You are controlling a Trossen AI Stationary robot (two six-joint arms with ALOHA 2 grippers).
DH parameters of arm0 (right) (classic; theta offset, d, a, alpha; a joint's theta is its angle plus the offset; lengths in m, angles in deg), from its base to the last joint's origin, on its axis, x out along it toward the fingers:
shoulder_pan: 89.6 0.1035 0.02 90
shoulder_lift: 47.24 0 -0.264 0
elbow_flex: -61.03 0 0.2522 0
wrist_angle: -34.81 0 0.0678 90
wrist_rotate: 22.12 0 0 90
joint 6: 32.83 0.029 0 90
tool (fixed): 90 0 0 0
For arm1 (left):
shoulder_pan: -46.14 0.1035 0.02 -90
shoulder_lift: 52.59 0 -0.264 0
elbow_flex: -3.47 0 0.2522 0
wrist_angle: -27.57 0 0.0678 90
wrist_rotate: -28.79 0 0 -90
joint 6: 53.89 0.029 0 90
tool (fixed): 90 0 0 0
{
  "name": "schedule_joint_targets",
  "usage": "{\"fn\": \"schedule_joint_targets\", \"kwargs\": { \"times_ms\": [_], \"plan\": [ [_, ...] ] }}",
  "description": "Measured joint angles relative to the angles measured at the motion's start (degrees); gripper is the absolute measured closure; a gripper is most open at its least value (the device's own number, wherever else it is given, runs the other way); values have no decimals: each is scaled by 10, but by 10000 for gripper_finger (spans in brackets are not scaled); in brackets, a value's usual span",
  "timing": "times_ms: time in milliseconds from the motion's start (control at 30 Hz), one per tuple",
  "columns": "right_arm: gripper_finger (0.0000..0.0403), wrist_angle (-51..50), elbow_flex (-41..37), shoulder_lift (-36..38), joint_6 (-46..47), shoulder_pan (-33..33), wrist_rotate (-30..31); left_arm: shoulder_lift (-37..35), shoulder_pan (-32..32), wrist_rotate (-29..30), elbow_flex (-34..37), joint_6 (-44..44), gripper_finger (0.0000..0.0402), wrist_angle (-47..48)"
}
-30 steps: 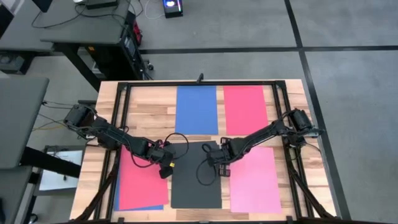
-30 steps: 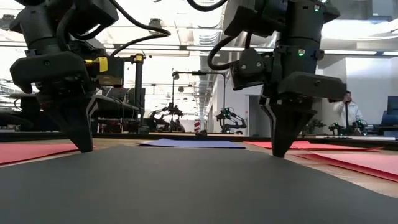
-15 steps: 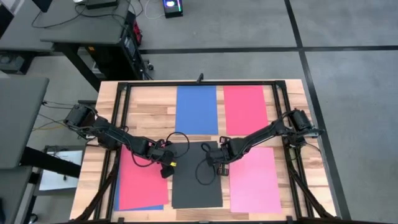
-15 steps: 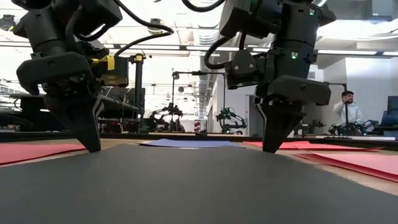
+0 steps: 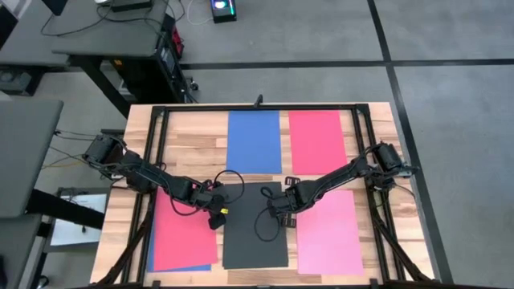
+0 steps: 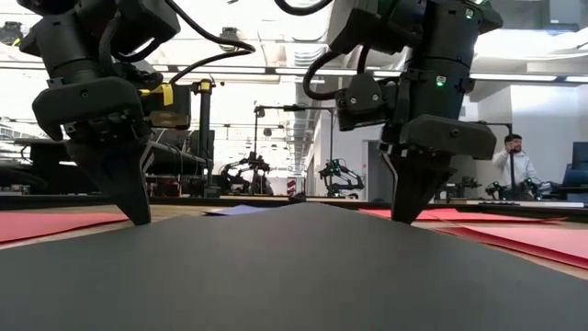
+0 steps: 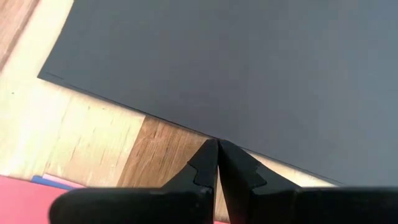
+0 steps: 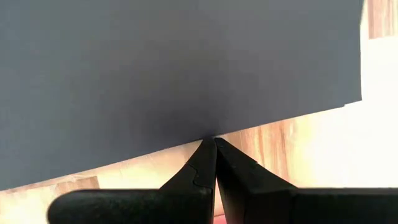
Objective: Organize paper
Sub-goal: Stack the black paper on top of the black paper
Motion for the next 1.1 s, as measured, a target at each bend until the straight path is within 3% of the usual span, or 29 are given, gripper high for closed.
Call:
{"fn": "schedule_joint_targets", "kwargs": {
  "times_ms": [467, 733, 933, 1100],
  "plan": [
    [403, -50, 6, 9, 24, 13, -9, -1, -3, -8, 0, -7, 402, 3],
    [403, -105, 53, 11, 28, 34, -17, -57, -10, -27, -5, -29, 402, 68],
    [403, -85, 81, 11, 38, 83, -12, -94, -15, 43, -36, -17, 402, 110],
    [403, 24, 87, 11, 24, 146, -15, -93, 24, 78, -52, 61, 402, 98]
  ]
}}
